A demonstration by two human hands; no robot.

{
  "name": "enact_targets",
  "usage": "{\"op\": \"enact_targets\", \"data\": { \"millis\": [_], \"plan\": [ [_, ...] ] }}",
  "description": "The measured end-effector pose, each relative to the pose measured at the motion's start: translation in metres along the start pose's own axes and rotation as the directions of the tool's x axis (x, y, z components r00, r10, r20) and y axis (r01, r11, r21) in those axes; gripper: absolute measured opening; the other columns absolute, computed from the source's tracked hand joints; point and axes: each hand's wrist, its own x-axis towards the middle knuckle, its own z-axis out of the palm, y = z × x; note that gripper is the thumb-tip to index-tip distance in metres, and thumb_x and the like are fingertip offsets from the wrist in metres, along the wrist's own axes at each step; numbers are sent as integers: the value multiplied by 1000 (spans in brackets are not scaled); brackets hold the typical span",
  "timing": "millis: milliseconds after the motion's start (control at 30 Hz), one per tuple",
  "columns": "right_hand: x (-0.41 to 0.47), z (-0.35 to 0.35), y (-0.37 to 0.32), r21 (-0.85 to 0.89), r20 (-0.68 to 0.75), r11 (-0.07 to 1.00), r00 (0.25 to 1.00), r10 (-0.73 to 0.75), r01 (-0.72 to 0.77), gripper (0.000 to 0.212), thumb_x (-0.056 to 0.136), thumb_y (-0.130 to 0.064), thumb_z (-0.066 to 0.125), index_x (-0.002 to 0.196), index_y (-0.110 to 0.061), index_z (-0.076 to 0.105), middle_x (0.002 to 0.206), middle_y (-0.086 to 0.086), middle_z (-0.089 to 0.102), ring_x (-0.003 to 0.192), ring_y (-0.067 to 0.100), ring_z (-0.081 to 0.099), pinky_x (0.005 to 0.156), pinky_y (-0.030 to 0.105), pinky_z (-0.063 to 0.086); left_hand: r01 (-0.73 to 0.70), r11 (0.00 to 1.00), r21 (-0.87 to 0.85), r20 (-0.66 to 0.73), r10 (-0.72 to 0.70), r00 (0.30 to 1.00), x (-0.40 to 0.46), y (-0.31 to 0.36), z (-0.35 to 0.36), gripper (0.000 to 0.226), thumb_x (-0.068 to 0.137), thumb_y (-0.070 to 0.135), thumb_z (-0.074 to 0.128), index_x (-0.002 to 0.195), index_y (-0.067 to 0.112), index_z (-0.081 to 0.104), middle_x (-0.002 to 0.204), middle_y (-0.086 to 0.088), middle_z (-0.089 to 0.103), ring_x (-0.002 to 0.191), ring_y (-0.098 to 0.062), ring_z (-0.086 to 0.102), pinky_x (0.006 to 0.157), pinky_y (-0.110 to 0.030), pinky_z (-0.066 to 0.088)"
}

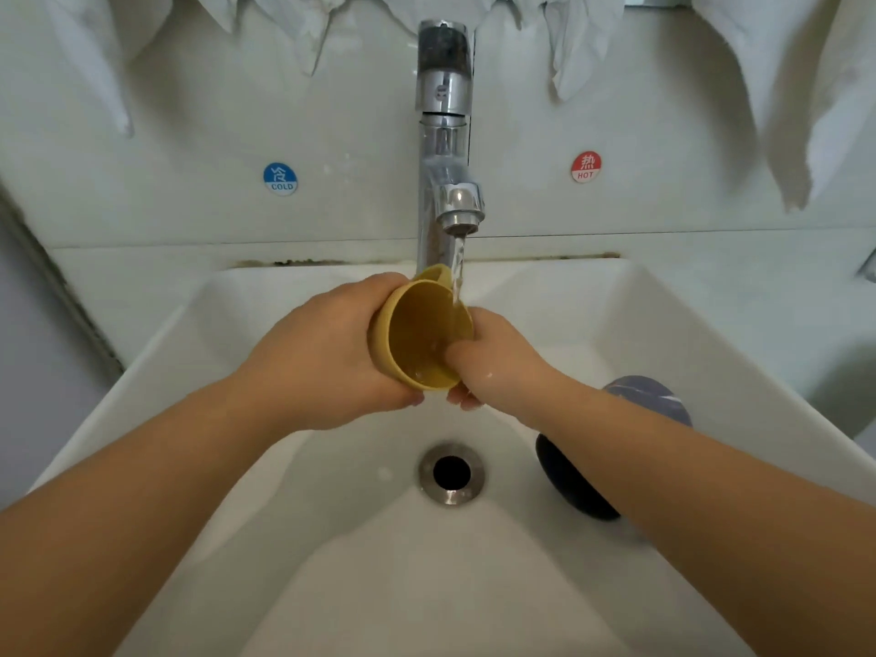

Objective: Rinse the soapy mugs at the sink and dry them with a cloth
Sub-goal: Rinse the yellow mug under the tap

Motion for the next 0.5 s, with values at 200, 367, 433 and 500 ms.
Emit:
{"op": "enact_targets", "data": {
  "millis": [200, 367, 433, 500],
  "plan": [
    [-8, 8, 0, 276, 215, 920, 951, 224, -279, 17, 89, -16, 58, 73, -11, 55, 65, 4, 50, 52, 13, 45, 50, 23, 34, -8, 998, 55, -109, 14, 994, 1, 1, 4, 81, 52, 56, 87, 121, 39, 48, 109, 18, 57, 95, -7, 55, 76, -31, 53],
    [-4, 1, -4, 104, 141, 979, 977, 159, -174, 23, 91, -21, 61, 72, -9, 55, 57, 2, 52, 45, 11, 47, 47, 21, 36, 25, 994, 104, -87, -16, 996, 1, 2, 4, 91, 51, 51, 90, 126, 33, 41, 117, 10, 46, 99, -10, 51, 77, -31, 52],
    [-1, -2, -2, -66, 67, 995, 994, 86, -81, 31, 95, -25, 53, 68, -9, 56, 53, 3, 55, 42, 13, 51, 43, 20, 38, 22, 995, 94, -50, -17, 999, 1, 1, 3, 90, 51, 46, 92, 124, 34, 41, 117, 9, 45, 98, -10, 50, 77, -31, 51],
    [1, -5, 0, -163, 24, 985, 998, 55, -50, 41, 99, -33, 44, 68, -10, 56, 51, 3, 56, 40, 14, 53, 48, 23, 42, 15, 996, 87, -21, -13, 1000, 2, 1, 1, 89, 50, 45, 92, 122, 37, 41, 116, 10, 46, 99, -10, 50, 78, -30, 51]
  ]
}}
